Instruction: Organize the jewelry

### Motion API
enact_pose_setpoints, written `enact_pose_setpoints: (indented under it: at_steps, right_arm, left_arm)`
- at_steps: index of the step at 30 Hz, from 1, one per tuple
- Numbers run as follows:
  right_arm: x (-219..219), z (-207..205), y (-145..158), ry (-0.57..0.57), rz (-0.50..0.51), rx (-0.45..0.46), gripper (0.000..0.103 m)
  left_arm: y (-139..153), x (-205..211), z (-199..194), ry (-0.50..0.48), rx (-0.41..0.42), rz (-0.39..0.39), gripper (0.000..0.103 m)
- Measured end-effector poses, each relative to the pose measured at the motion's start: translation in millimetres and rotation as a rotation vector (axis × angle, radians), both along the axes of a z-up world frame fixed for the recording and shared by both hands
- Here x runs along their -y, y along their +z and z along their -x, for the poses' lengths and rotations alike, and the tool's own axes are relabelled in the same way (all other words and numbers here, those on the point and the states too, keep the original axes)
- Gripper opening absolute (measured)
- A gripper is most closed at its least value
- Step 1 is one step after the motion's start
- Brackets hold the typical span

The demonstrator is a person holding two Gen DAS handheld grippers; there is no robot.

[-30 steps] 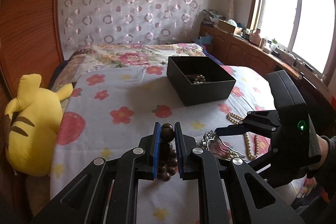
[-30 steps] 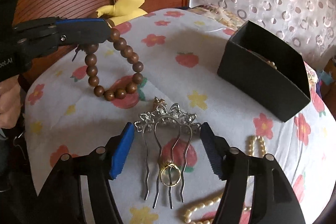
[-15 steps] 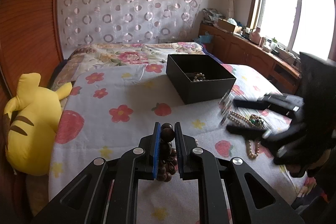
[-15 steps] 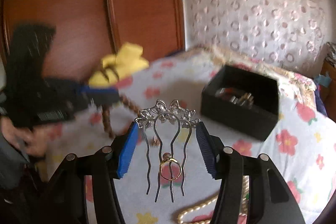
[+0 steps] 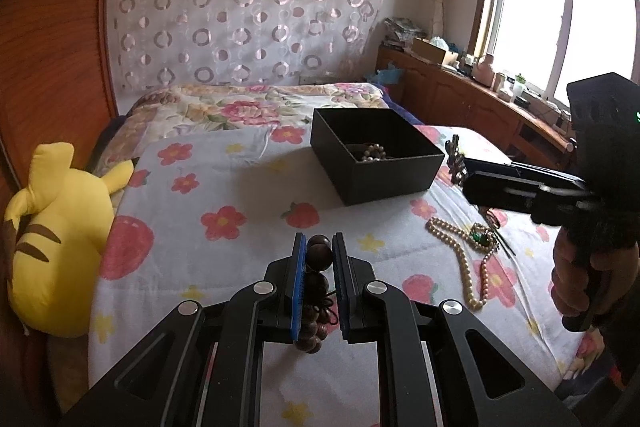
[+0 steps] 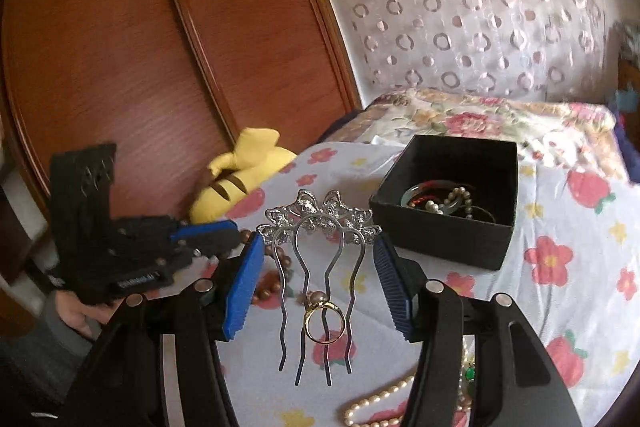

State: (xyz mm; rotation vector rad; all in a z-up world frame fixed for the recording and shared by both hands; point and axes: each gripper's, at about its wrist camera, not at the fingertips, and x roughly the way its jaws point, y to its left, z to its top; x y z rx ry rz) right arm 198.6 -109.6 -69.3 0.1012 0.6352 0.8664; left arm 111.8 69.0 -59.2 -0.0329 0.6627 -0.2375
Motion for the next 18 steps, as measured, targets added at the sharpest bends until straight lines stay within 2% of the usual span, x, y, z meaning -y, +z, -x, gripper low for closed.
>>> enact_pose_setpoints:
  at_steps: [4, 5, 7, 8, 10, 12, 14, 16, 18]
  right_arm:
    - [10, -10, 5, 0.003, -0.047, -0.051, 0.059]
    - [10, -12, 6, -0.019, -0.024, -0.043, 0.059]
    - [1, -13, -1, -0.061, 0.117, -0.005, 0.059]
    - [-7, -16, -12, -0.068, 0.213, -0.014, 0.059]
    - [-15, -21, -32, -0.074, 0.318, -0.046, 0.059]
    - [-12, -20, -38, -0.053, 0.291, -0.054, 0.059]
    - [-5, -15, -30, -0.012, 0.183, -0.055, 0.059]
    - [0, -11, -21, 0.0, 0.117, -0.034, 0.059]
    - [-2, -8, -16, -0.004, 0.156, -0.004, 0.06]
  left_arm:
    - [6, 2, -2, 0.002, 0.014, 0.006, 0.012]
    - [9, 2, -2, 0.002, 0.021, 0.011, 0.012]
    - [13, 2, -1, -0.001, 0.028, 0.021, 0.012]
    - [14, 3, -1, -0.002, 0.029, 0.021, 0.012]
    - [15, 5, -2, -0.004, 0.031, 0.016, 0.012]
    - [15, 6, -1, -0.005, 0.032, 0.014, 0.012]
    - [15, 7, -1, -0.007, 0.03, 0.015, 0.012]
    - [14, 8, -2, -0.009, 0.027, 0.011, 0.012]
    - [14, 10, -3, -0.012, 0.024, 0.01, 0.012]
